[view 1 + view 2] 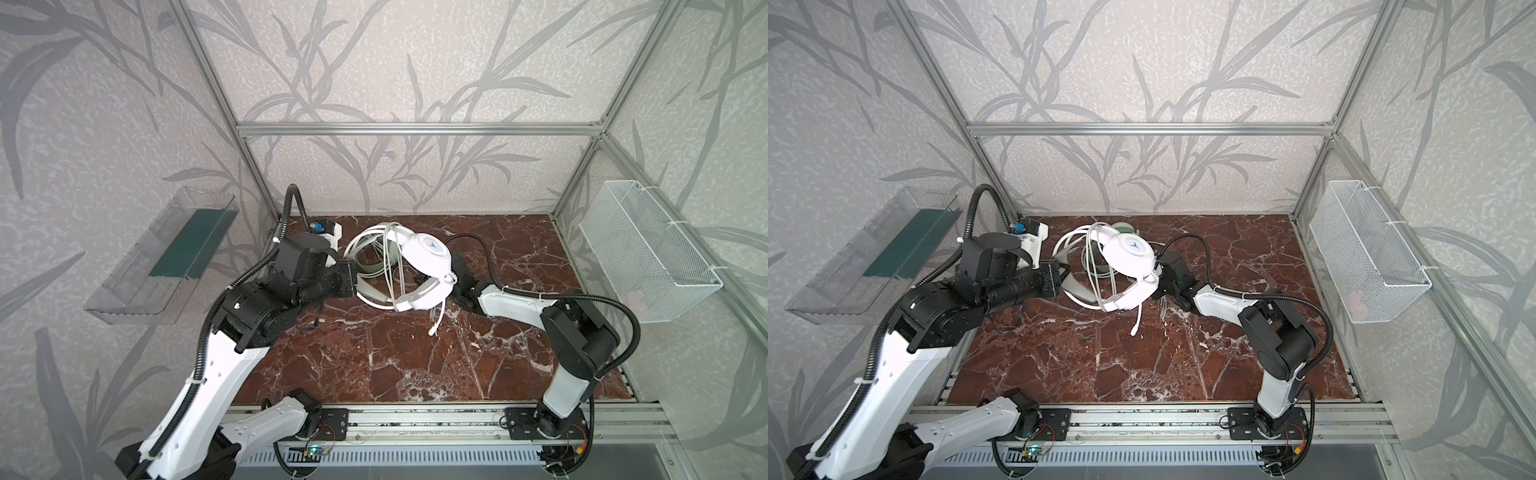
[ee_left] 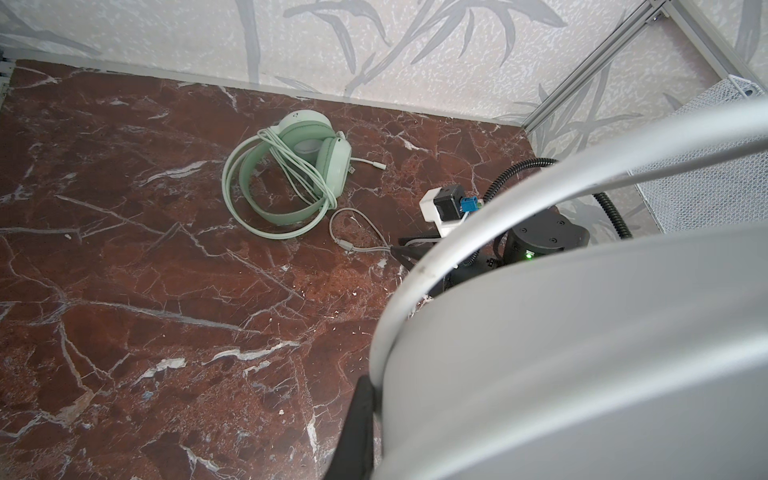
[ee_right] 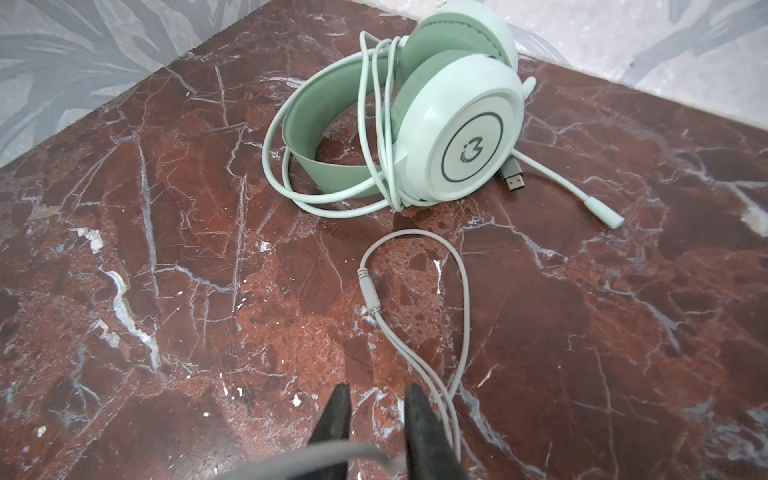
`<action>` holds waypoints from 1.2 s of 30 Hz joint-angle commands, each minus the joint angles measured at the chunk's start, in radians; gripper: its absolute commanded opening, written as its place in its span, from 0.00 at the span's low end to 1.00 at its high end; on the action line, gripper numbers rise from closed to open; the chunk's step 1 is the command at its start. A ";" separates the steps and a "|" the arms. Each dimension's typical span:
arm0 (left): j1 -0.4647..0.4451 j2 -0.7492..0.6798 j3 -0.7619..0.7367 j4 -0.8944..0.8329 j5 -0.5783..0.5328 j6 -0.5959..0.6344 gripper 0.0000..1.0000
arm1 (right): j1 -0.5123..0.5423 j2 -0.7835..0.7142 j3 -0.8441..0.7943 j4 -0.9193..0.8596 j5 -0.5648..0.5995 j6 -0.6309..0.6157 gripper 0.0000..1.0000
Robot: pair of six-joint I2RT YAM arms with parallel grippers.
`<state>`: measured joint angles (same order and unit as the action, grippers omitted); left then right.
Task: Wrap the headphones
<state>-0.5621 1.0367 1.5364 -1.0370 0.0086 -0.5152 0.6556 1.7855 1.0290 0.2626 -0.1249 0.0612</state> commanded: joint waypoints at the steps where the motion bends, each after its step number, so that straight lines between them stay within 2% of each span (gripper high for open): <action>1: 0.002 -0.016 0.042 0.065 0.012 -0.035 0.00 | 0.004 0.027 0.014 0.002 0.006 0.012 0.16; 8: 0.001 -0.024 0.048 0.071 -0.012 -0.031 0.00 | 0.004 0.022 -0.013 0.004 -0.015 0.032 0.00; 13: 0.005 -0.027 0.051 0.067 -0.057 -0.024 0.00 | 0.029 -0.002 -0.076 0.028 -0.019 0.063 0.00; 21: 0.052 -0.023 0.045 0.042 -0.117 -0.032 0.00 | 0.121 -0.039 -0.201 0.086 0.051 0.096 0.00; 29: 0.229 -0.002 0.018 0.044 0.028 -0.043 0.00 | 0.197 -0.061 -0.294 0.124 0.087 0.140 0.00; 35: 0.264 0.008 -0.002 0.056 0.043 -0.045 0.00 | 0.263 -0.074 -0.346 0.122 0.120 0.150 0.00; 36: 0.267 0.010 -0.007 0.061 0.046 -0.047 0.00 | 0.287 -0.114 -0.350 0.114 0.144 0.143 0.00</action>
<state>-0.3115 1.0603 1.5177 -1.1007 0.0231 -0.5152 0.9047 1.7134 0.7090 0.4404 -0.0395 0.1955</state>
